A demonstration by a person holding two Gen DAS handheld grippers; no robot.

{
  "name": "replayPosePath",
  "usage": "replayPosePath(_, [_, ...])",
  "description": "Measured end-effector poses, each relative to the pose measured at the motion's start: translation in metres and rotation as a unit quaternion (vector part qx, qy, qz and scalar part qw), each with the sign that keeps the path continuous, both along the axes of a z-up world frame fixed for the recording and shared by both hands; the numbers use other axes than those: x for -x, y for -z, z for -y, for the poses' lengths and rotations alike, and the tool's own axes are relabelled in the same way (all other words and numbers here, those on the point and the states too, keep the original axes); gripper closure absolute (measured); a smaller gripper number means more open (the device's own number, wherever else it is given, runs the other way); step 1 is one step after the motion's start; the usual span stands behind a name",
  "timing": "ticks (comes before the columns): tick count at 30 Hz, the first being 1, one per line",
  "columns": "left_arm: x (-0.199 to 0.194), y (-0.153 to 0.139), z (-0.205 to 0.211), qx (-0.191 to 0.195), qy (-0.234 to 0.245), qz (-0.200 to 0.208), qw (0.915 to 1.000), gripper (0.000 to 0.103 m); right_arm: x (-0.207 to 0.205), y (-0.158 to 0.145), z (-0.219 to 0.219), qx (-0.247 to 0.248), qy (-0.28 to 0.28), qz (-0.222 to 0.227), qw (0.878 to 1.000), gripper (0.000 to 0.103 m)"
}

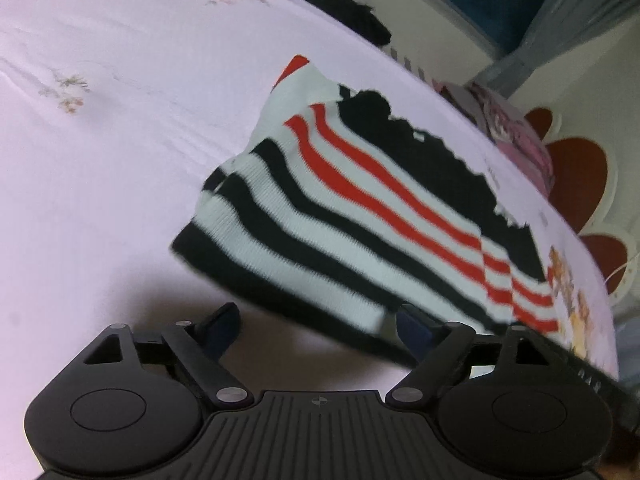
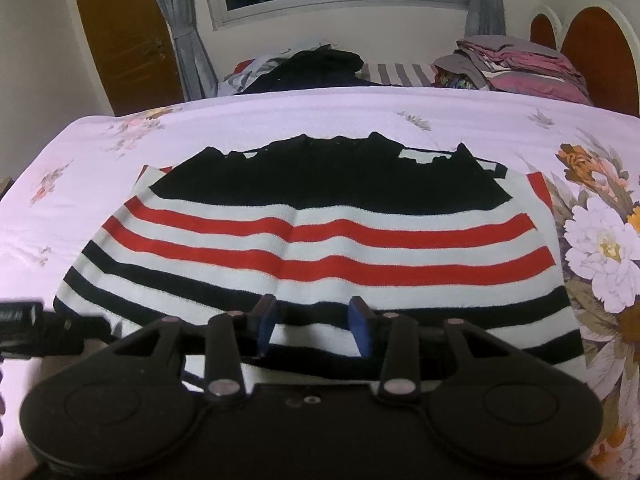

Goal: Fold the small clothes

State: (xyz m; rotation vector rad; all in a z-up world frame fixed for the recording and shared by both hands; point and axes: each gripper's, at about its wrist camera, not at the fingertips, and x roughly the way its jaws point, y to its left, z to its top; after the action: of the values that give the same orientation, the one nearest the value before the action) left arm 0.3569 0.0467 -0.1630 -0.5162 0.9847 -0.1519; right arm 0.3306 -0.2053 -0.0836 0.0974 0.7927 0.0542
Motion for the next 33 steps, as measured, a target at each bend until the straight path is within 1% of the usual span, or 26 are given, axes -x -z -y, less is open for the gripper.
replayPosePath(4, [-0.014,0.004,0.003,0.022,-0.02,0.009,0.9995,0.017,-0.006,0.0,0.001,0.001,0.002,0.001,1.0,0.063])
replayPosePath(10, [-0.034,0.007,0.005,0.047,-0.035,0.023,0.998,0.017,-0.022,0.001,-0.002,0.005,0.005,0.003,1.0,0.063])
replayPosePath(14, [-0.044,0.01,0.006,0.053,-0.041,0.036,0.9971,0.019,-0.035,0.001,-0.006,0.011,0.007,0.009,1.0,0.062])
replayPosePath(15, [-0.046,0.011,0.006,0.056,-0.043,0.039,0.9967,0.022,-0.038,0.001,-0.006,0.012,0.01,0.011,1.0,0.062])
replayPosePath(17, [-0.048,0.014,0.003,0.06,-0.053,0.043,0.9959,0.041,-0.044,0.006,-0.007,0.018,0.017,0.007,1.0,0.061])
replayPosePath(19, [-0.049,0.018,-0.002,0.07,-0.064,0.044,0.9945,0.051,-0.048,0.015,-0.007,0.02,0.017,-0.009,1.0,0.06])
replayPosePath(22, [-0.05,0.023,-0.007,0.08,-0.073,0.046,0.993,0.068,-0.049,0.016,-0.009,0.03,0.012,-0.009,0.999,0.06])
replayPosePath(24, [-0.05,0.027,-0.009,0.092,-0.08,0.047,0.9914,0.069,-0.046,0.011,-0.008,0.024,0.019,0.008,0.999,0.061])
replayPosePath(25, [-0.05,0.028,-0.008,0.093,-0.08,0.049,0.9912,0.071,-0.048,0.013,-0.008,0.031,0.021,0.003,0.999,0.061])
replayPosePath(26, [-0.05,0.029,-0.007,0.094,-0.081,0.051,0.9909,0.071,-0.051,0.02,-0.009,0.041,0.014,-0.012,0.999,0.061])
replayPosePath(28, [-0.049,0.03,-0.007,0.099,-0.084,0.055,0.9901,0.077,-0.05,0.022,-0.012,0.054,0.004,-0.007,0.999,0.061])
replayPosePath(31, [-0.047,0.025,-0.005,0.094,-0.08,0.067,0.9901,0.081,-0.051,0.022,-0.011,0.05,0.002,-0.009,0.999,0.06])
replayPosePath(33, [-0.045,0.017,-0.002,0.086,-0.072,0.084,0.9902,0.082,-0.051,0.022,-0.009,0.046,0.002,-0.007,0.999,0.06])
